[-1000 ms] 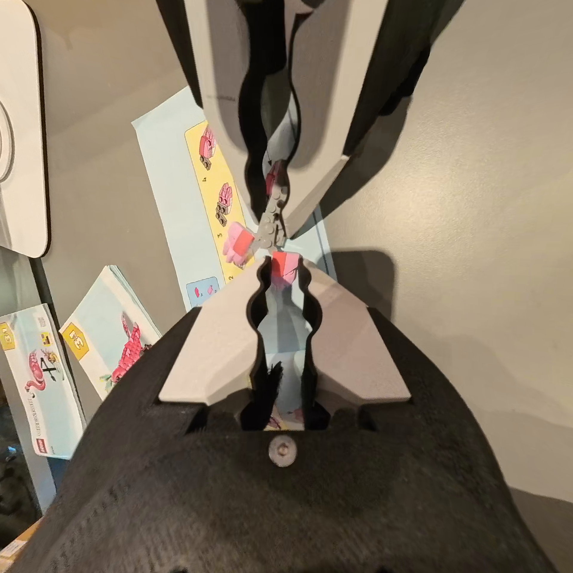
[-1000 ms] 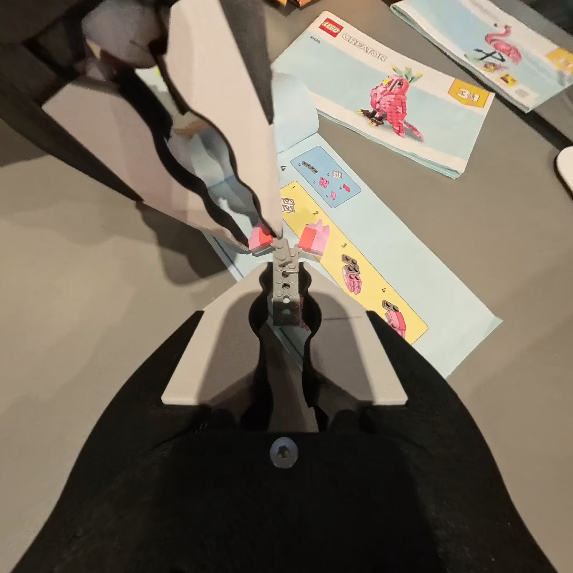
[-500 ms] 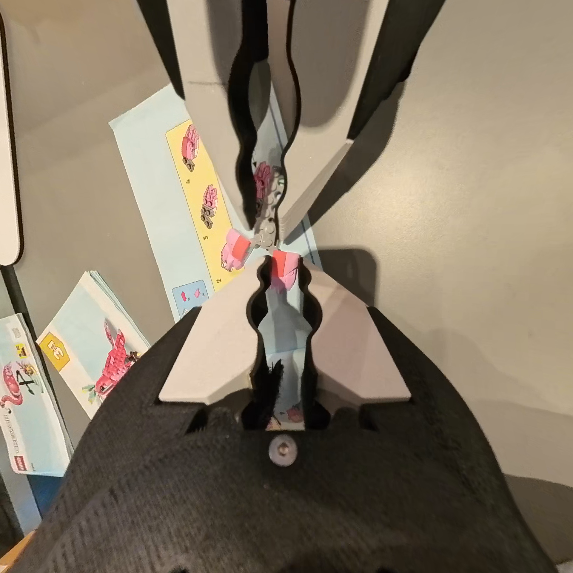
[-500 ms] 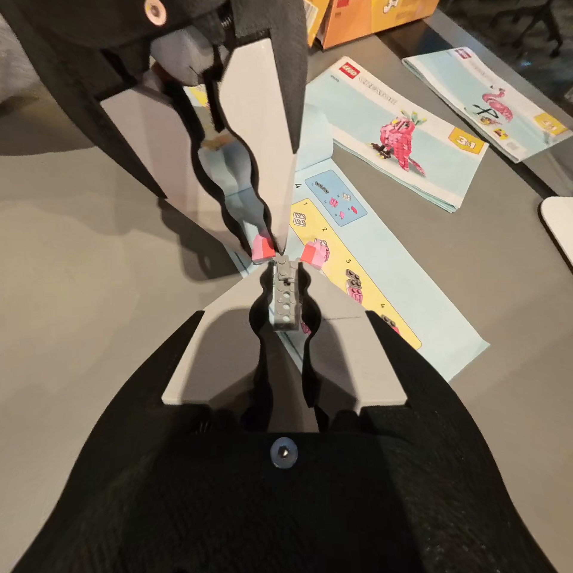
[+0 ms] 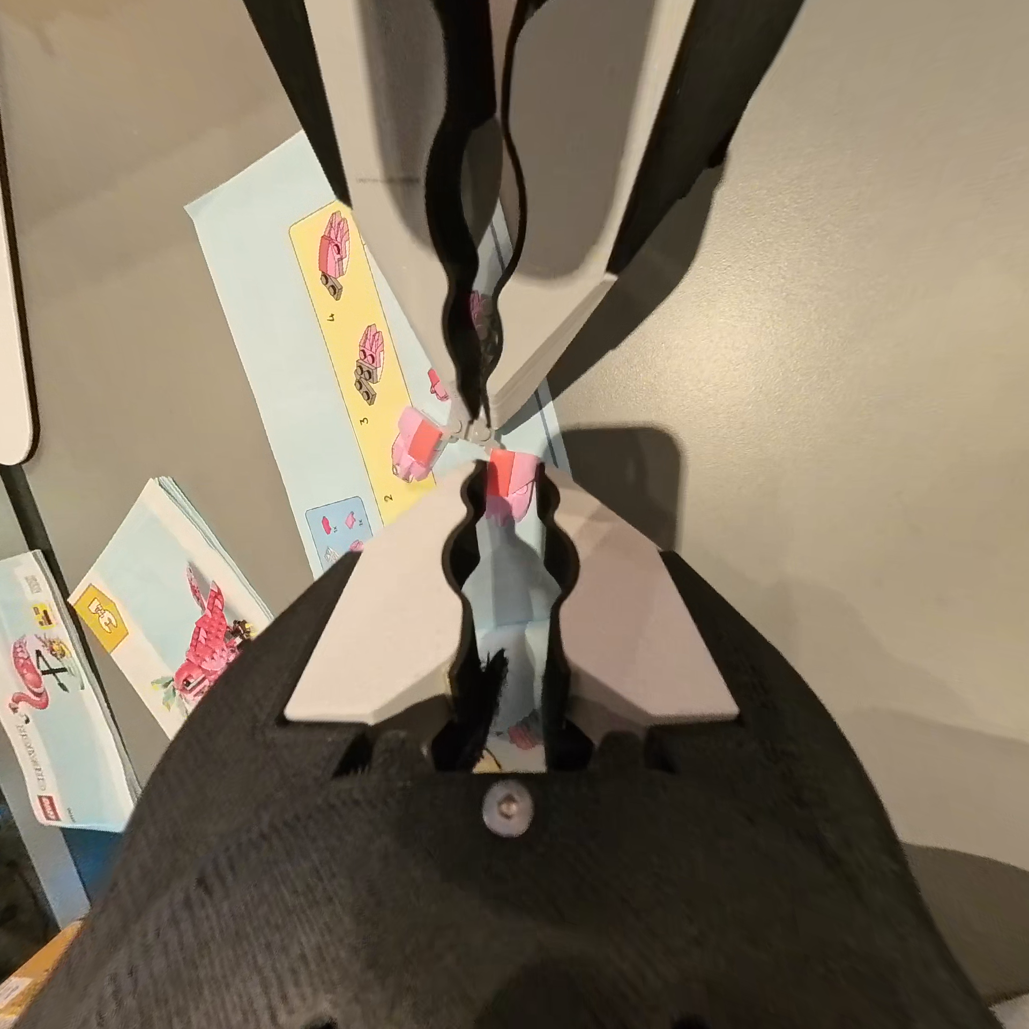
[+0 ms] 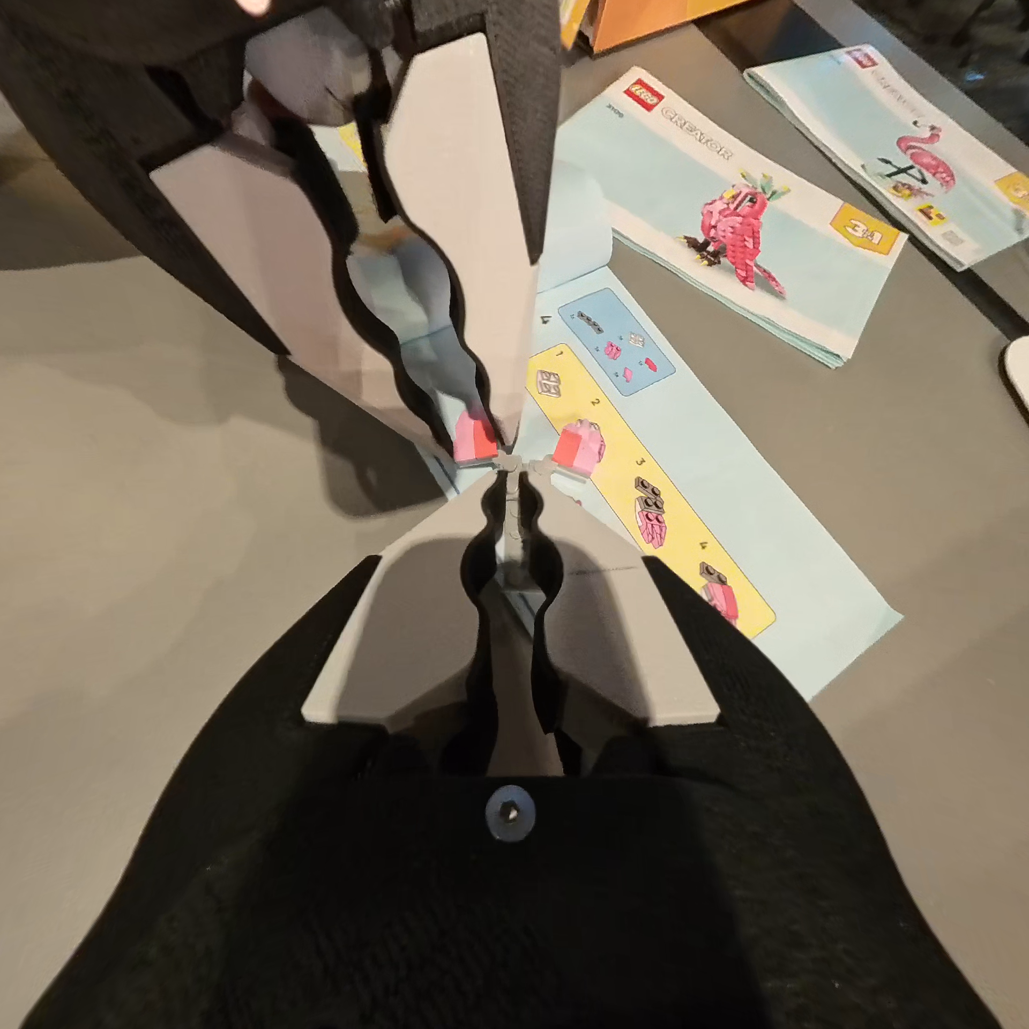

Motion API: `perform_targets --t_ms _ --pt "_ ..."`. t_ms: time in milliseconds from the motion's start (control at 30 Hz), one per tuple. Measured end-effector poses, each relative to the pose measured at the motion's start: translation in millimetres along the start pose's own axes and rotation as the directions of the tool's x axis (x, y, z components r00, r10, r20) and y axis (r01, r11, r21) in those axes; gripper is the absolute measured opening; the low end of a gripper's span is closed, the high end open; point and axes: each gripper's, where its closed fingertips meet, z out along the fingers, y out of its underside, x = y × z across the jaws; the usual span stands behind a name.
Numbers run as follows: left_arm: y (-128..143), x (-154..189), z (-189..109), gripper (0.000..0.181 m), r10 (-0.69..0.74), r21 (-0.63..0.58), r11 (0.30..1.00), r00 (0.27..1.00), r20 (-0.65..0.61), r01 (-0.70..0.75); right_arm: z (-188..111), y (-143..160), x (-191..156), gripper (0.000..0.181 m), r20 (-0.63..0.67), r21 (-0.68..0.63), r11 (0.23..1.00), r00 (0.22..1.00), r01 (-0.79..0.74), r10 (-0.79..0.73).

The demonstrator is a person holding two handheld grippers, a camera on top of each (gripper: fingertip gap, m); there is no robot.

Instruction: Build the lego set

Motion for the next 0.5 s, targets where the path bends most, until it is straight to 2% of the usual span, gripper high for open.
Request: perform_targets --t_ms 300,500 --pt "1.4 -8.4 -6.4 0.025 -0.019 0.010 1.000 0.999 0.048 0.018 0.6 0.2 3.4 0.001 0.010 0.000 0.991 0.991 -0.134 0.134" --pt "3.5 -5.4 -4.1 0.032 -0.014 0.001 1.000 0.999 0.034 0.014 0.8 0.1 3.6 0.001 0.013 0.001 0.987 0.987 -0.160 0.159"
